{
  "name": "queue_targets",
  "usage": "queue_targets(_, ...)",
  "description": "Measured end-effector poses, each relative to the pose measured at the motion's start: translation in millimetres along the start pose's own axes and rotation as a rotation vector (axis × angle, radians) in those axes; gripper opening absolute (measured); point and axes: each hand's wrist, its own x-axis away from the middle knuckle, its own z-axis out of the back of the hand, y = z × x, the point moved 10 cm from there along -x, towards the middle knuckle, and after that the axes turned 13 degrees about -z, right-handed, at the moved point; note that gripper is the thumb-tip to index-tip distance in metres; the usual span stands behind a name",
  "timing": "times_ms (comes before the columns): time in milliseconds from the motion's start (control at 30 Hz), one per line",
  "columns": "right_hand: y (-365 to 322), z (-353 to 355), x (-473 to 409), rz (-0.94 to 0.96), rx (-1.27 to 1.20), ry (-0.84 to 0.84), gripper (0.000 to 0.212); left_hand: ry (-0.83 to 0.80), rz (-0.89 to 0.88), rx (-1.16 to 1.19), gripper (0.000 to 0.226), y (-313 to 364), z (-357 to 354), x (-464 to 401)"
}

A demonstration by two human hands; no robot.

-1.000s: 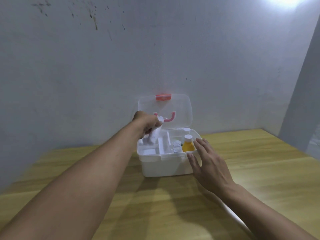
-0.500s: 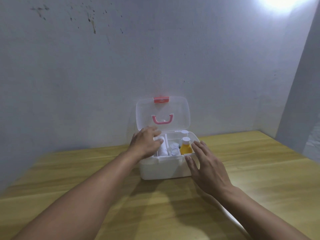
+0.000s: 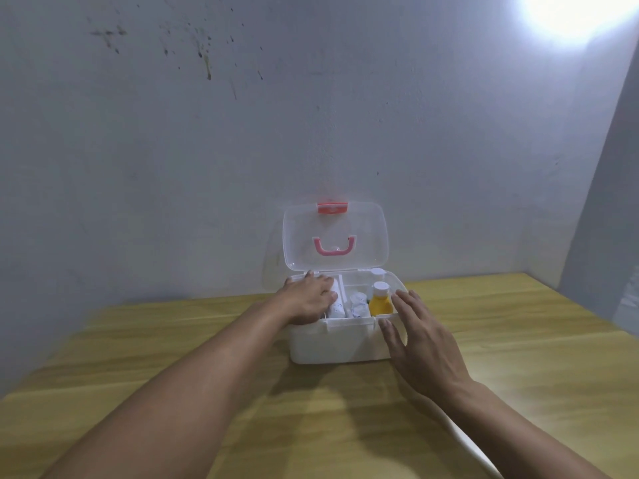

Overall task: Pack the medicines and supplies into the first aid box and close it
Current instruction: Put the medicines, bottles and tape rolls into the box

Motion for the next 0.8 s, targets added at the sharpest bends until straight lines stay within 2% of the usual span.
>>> queue_targets(167,0.6,-1.5,-1.4,0.000,-0.004,-0.019,0.053,0.358,0.025,0.256,0.055,-20.1,32.7,31.9)
queue_targets(267,3.3,-4.1,-1.6,-0.005,-0.010,-0.018,0.047,0.469,0.081,0.268,0.048,-38.7,49.4,73.6)
queue_targets(333,5.0,-5.1,-1.5,-0.018,-0.027,-0.009,0.047,0.426,0.139,0.219,0.042,-52.0,49.1,102.1)
queue_targets(400,5.0,-6.4,-0.6,-0.026,-0.052,0.002,0.045,0.264,0.213,0.184,0.046,-68.2,34.1,126.9)
queue_targets(500,3.4,-6.7,0.9,-0.023,-0.084,0.020,0.041,-0.047,0.324,0.174,0.069,-88.0,-1.8,163.5)
queue_targets(567,2.2,-6.3,1.3,-0.023,-0.093,0.025,0.041,-0.170,0.377,0.208,0.078,-93.2,-20.8,184.3)
queue_targets(633,1.0,-5.9,2.0,-0.030,-0.097,0.027,0.041,-0.188,0.401,0.211,0.080,-94.3,-30.6,196.3)
queue_targets(800,-0.5,-6.7,3.3,-0.039,-0.084,0.012,0.051,-0.009,0.398,0.258,0.073,-90.6,-31.6,202.4)
